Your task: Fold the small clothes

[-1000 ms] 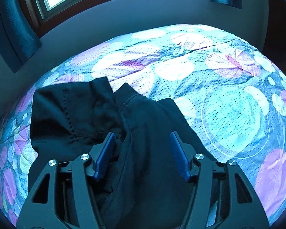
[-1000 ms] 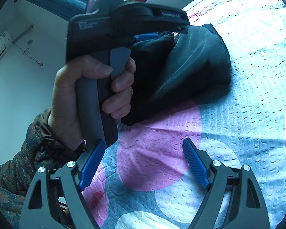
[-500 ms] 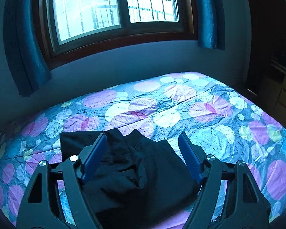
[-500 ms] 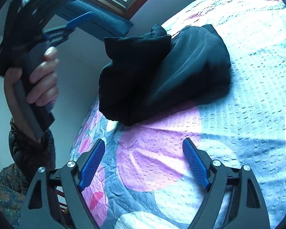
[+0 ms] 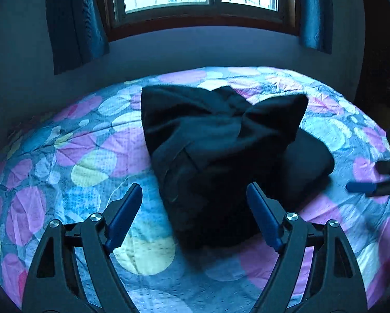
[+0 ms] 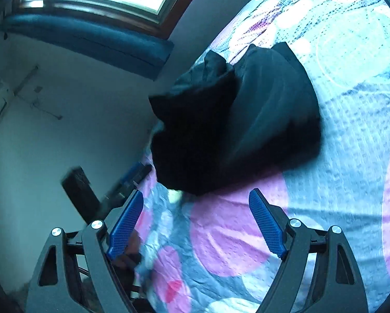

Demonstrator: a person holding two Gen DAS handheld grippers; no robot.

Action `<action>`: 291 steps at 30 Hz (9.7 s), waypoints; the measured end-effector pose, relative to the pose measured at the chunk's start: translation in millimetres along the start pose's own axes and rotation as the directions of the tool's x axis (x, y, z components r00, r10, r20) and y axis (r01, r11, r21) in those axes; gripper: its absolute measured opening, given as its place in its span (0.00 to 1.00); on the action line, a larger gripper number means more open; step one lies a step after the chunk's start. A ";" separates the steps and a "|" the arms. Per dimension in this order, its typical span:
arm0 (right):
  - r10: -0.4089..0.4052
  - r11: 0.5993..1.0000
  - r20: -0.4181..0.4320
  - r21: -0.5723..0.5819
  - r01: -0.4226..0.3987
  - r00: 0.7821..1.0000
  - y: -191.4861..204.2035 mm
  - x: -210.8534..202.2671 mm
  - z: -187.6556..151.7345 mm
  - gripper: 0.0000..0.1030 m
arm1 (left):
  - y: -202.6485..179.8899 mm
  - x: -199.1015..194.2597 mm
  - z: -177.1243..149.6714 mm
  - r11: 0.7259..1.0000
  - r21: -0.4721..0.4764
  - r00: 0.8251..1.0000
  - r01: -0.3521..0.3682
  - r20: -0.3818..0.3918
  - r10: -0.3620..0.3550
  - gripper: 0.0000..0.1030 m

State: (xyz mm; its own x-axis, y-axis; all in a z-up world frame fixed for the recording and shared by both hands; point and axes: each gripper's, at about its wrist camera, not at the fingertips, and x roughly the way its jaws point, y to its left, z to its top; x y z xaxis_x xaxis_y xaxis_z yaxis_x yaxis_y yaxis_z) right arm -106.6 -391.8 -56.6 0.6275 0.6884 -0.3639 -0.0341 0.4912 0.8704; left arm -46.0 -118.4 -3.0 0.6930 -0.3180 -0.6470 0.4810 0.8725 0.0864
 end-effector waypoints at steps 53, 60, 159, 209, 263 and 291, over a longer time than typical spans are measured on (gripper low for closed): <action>-0.076 0.983 -0.043 0.162 0.082 0.996 -66.4 -37.7 78.0 0.67 | 1.2 65.0 -18.9 0.994 -0.064 0.986 0.091 -0.132 -0.099 0.90; -0.187 0.982 -0.037 -0.012 0.187 0.982 -22.4 -6.6 80.5 0.22 | -1.0 60.0 -13.8 0.997 -0.052 0.992 0.060 -0.106 -0.065 0.90; -0.334 0.942 0.109 0.001 0.336 0.936 -65.0 -36.1 31.8 0.28 | 20.2 85.4 -23.8 0.963 -0.214 0.959 0.164 -0.193 -0.206 0.97; -0.167 0.986 -0.041 -0.017 0.166 0.985 -84.1 -20.0 51.3 0.75 | 28.4 122.9 -2.6 0.670 -0.476 0.724 0.569 -0.095 -0.683 0.83; -0.209 0.974 0.034 -0.077 0.211 0.977 -99.3 -17.3 87.6 0.68 | 59.5 156.1 3.5 0.681 -0.442 0.753 0.583 -0.019 -0.657 0.72; -0.158 0.985 0.018 -0.070 0.158 0.987 -106.2 25.8 150.8 0.66 | 93.8 193.9 42.3 0.600 -0.536 0.722 0.593 0.026 -0.691 0.89</action>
State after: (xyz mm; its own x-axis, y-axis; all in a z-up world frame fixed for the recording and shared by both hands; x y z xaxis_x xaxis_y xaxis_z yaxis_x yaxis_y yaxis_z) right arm 30.5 -506.6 -108.5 0.6392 0.5925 -0.4903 0.0118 0.6299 0.7765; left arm 156.3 -113.9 -88.2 0.1821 -0.8422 -0.5076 0.4122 0.5340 -0.7382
